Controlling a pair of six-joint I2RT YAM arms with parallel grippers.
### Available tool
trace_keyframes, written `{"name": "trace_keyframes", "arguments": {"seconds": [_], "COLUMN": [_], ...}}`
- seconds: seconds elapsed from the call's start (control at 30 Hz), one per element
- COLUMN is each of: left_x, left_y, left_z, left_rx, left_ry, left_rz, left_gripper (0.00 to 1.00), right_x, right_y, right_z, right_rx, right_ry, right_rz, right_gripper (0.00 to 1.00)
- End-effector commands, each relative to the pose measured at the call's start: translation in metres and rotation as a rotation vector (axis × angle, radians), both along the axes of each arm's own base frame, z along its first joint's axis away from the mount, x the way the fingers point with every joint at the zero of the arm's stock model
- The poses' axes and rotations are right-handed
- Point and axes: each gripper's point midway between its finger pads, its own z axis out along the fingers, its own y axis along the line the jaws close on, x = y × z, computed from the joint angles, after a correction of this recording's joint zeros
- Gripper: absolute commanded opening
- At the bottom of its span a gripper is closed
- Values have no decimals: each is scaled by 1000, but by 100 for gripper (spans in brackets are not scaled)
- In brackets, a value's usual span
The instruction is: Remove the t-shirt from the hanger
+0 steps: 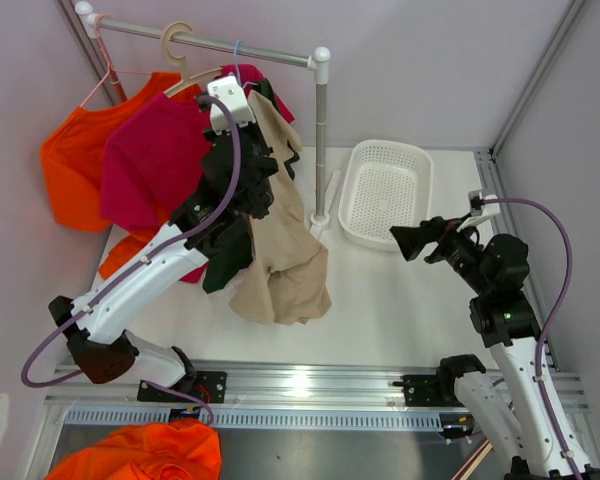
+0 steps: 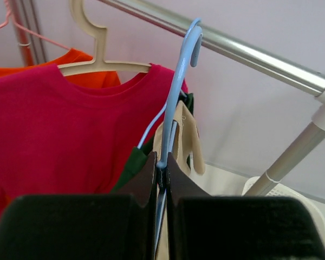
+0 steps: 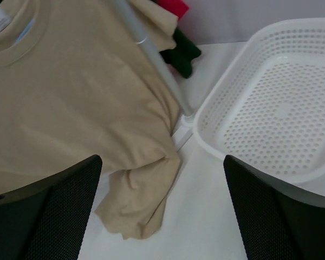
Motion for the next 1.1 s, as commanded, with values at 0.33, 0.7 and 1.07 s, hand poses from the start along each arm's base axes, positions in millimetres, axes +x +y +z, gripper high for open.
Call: {"name": "trace_keyframes", "arguments": {"seconds": [0.33,0.7,1.07], "left_x": [-1,2,-9], "left_y": [-10,-36,-39], "left_z": [14,17,13], "left_rx": [53,16,14], "left_ry": [101,78,77], "left_rz": [344,321,290], "left_gripper": [1,1,1], "right_x": [-78,-95,-75], "right_y": [108,175,205], "right_z": [50,43,37], "right_rx": [-57,-81,-98], "right_ry": [-229,-322,-346], "right_rz": [550,692,584], "right_gripper": [94,90,27]}}
